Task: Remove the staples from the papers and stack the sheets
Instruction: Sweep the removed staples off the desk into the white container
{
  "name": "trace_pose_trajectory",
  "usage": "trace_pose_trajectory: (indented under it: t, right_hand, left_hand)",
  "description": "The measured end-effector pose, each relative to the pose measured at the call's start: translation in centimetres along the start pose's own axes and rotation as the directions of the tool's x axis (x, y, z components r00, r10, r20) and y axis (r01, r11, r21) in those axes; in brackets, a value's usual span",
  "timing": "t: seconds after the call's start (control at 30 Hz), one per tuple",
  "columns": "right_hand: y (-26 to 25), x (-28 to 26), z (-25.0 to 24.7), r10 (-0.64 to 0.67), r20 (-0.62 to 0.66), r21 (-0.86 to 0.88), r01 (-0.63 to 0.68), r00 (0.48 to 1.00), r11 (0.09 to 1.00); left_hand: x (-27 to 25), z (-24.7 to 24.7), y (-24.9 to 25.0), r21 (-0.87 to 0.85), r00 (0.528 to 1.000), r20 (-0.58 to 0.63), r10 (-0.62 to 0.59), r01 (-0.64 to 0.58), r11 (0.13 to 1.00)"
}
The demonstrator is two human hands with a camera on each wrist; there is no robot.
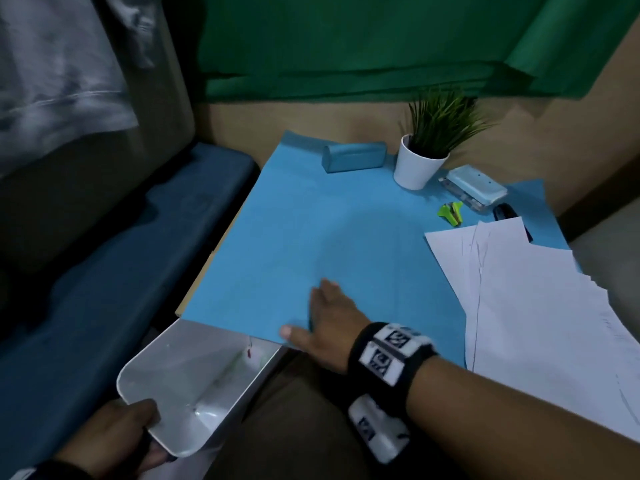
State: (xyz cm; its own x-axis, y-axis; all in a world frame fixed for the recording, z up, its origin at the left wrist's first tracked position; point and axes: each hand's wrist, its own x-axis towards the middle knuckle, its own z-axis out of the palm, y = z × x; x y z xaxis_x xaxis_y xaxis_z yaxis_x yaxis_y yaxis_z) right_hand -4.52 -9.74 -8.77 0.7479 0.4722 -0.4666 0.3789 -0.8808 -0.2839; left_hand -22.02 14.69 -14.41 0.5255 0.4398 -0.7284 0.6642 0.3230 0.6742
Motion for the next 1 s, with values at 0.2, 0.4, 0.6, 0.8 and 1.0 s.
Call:
trace_pose_trajectory:
  t: [0.2,0.4,0.6,0.8,1.0]
  right_hand:
    - [-10.1,-1.5,2.4,-0.284,0.134,-0.056,0.294,0.949,0.954]
    - [-4.0,-2.4,-0.8,-0.408,-0.07,-0.088,0.402,0.91,0.911]
    - [7.9,-6.4,-0.9,-0.193,-0.192,-0.236,0.146,0.962,0.961]
    - [6.8,-8.9,4.6,-0.116,-0.105,-0.417,0.062,0.988,0.907]
    - [0.7,-6.1,3.5,-0.129,0.092,-0.289,0.151,0.987,0.945]
  left_hand:
    - [-3.3,1.9,2.7,0.101,1.0,0.008,0.006,-0.006,0.995]
    - [-4.7,2.3,3.2,0.142,0.999,0.002,0.032,-0.032,0.989]
    - [-2.8,1.7,1.8,0.018,0.995,0.039,-0.095,0.094,0.995]
    - [-2.8,1.6,1.3,0.036,0.997,0.048,-0.065,0.064,0.997]
    - [-2.1,1.4,0.9,-0.043,0.992,0.057,-0.117,0.119,0.992]
